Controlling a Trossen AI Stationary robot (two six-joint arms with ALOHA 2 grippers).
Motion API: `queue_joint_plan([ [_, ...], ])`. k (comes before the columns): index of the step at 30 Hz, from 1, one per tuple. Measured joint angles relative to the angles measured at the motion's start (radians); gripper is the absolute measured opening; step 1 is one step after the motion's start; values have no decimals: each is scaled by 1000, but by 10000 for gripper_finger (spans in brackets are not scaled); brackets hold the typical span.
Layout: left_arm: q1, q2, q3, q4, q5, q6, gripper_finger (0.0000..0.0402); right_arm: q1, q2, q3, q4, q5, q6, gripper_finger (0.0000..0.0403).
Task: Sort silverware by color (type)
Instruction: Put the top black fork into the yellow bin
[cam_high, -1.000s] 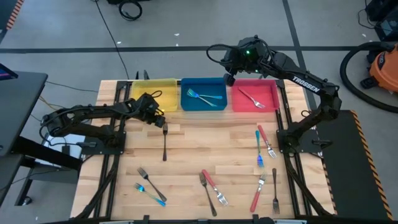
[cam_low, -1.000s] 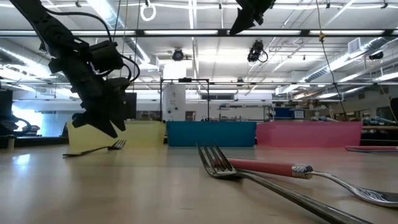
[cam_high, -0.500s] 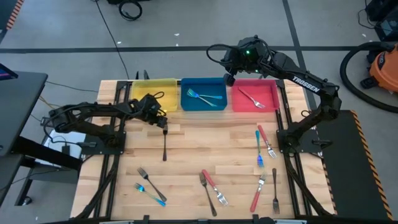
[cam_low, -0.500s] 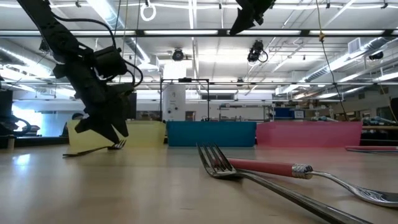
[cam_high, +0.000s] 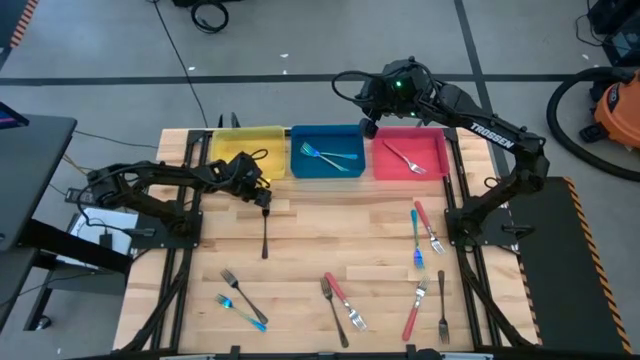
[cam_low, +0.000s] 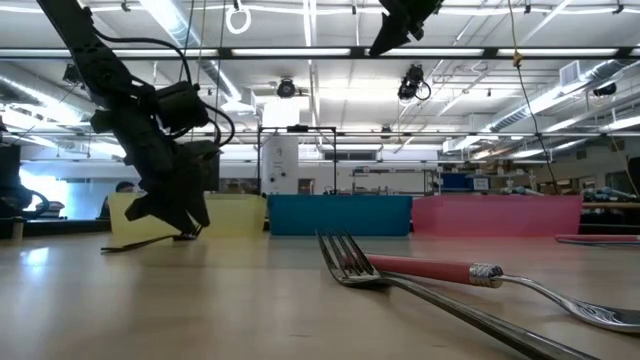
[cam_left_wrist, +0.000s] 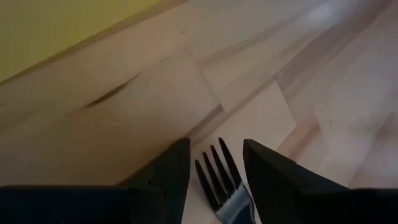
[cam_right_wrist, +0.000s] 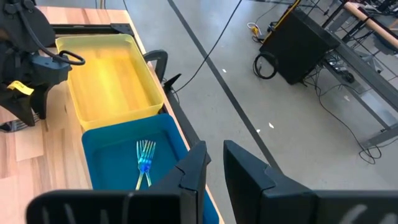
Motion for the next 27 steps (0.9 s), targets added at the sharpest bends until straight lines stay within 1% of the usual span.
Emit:
queue_joint_plan([
  [6,0,0,0,-12,-4,3,121,0,0,0,0,0,0,64],
  [19,-4,1,-1,-32,4,24,10,0,0,0,0,0,0,64],
  [23,-4,1,-1,-28,6,19,4,0,0,0,0,0,0,64],
  [27,-5,3,10,-24,48,7,2,0,0,0,0,0,0,64],
])
